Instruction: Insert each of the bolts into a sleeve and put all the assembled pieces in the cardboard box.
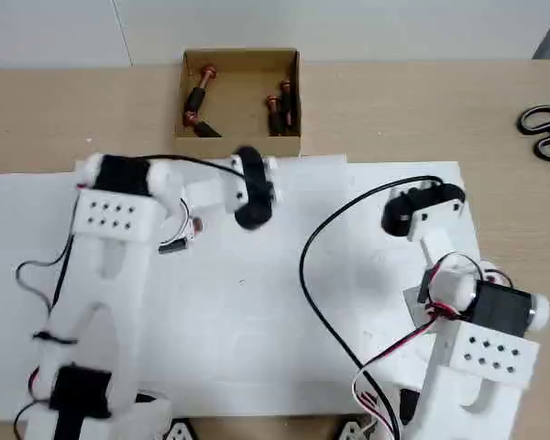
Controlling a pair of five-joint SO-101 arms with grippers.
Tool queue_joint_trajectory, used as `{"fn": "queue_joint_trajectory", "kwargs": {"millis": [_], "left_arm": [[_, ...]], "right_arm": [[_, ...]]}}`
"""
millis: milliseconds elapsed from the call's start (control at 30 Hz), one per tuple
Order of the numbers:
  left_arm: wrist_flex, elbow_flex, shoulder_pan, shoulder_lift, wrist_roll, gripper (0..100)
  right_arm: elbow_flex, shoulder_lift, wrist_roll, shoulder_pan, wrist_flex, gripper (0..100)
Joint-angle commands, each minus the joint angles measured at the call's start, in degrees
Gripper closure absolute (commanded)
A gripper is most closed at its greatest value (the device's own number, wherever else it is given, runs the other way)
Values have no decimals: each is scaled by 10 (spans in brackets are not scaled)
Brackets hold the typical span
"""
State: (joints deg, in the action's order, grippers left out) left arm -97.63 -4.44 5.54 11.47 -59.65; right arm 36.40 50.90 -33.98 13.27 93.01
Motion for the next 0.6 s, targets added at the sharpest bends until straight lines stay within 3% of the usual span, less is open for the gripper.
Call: {"fn": "queue_joint_trajectory", "kwargs": {"millis": [0, 100, 233, 367, 467, 567], "left_arm": [[16, 26, 4, 69, 130, 994], [17, 26, 11, 100, 186, 994], [21, 23, 17, 139, 186, 994], [69, -15, 17, 189, 194, 994], [164, -87, 17, 255, 290, 994], [249, -195, 17, 338, 381, 994]], "right_arm": [[-30, 9, -1, -12, -2, 993], [-30, 11, -5, -13, -36, 993], [-23, 60, -1, -15, -87, 994], [42, 152, -1, -71, -184, 995], [143, 241, 12, -116, -253, 996], [251, 342, 98, -136, -321, 997]]}}
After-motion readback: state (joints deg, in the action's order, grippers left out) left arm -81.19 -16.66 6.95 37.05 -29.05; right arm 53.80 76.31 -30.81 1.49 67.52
